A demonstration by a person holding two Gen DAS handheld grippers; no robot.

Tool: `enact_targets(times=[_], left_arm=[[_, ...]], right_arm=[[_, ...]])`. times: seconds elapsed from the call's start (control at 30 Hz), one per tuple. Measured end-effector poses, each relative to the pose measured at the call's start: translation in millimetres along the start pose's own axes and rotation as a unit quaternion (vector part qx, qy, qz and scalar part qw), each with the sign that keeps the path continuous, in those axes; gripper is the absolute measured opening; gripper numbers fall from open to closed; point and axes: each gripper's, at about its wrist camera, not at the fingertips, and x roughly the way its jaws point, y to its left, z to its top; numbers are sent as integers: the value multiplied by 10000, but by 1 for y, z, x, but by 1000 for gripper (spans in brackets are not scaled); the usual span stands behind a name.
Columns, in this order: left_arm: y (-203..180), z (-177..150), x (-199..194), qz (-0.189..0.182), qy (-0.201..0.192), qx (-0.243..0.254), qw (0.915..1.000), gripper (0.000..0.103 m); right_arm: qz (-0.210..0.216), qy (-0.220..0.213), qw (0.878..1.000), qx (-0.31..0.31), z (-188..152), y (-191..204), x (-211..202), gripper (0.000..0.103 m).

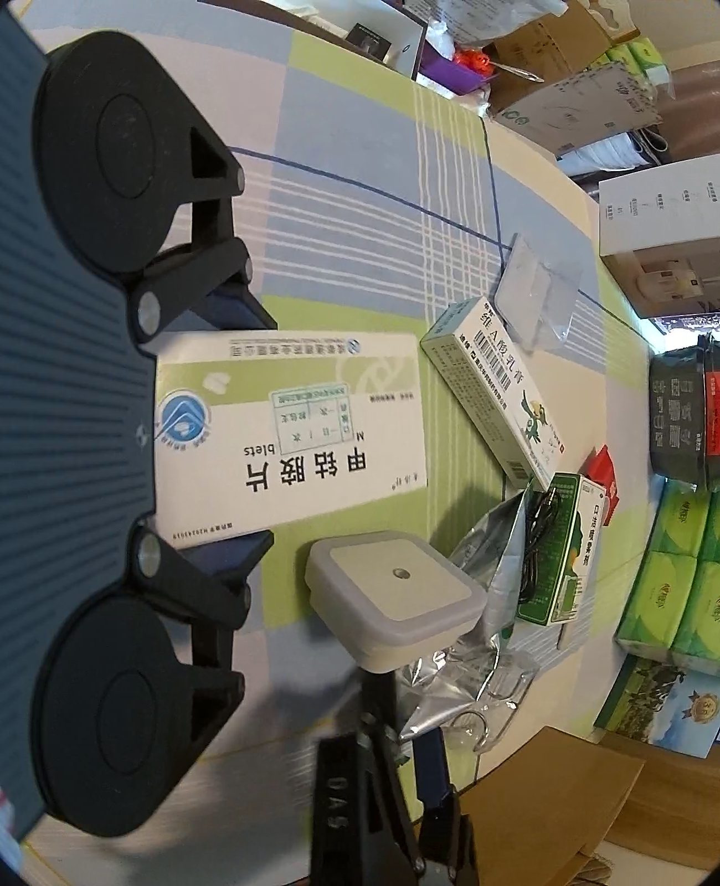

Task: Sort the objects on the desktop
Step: 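Grasp the white medicine box with left tool while right tool grasps foil tea bag, then release medicine box into cardboard box with left tool while right tool holds tea bag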

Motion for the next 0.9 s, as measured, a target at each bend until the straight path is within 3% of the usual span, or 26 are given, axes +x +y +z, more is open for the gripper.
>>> enact_targets(times=[0.3, 0.47, 0.5, 0.57, 0.6, 0.7, 0.9], left_arm=[[-9, -25, -19, -102, 94, 290, 9995, 68], [-11, -41, -32, -249, 108, 352, 9990, 68], [-11, -43, -35, -266, 93, 354, 9990, 68], [-11, -47, -39, -235, 54, 326, 9992, 70], [-10, -47, -39, -221, 42, 305, 9993, 71], [-7, -44, -38, -183, -14, 254, 9995, 75], [-14, -34, -27, -74, -5, 523, 9986, 75]], right_arm=[[-304, 478, 9936, 980, -38, -7, -48, 40], [-22, 588, 9891, 1348, -71, 0, -86, 41], [-2, 554, 9906, 1248, -74, 4, -92, 45], [6, 440, 9943, 971, -77, 10, -100, 82], [-19, 344, 9965, 764, -77, 14, -103, 88], [-161, 196, 9988, 415, -73, 17, -100, 91], [-55, 221, 9985, 499, -60, 1, -72, 91]])
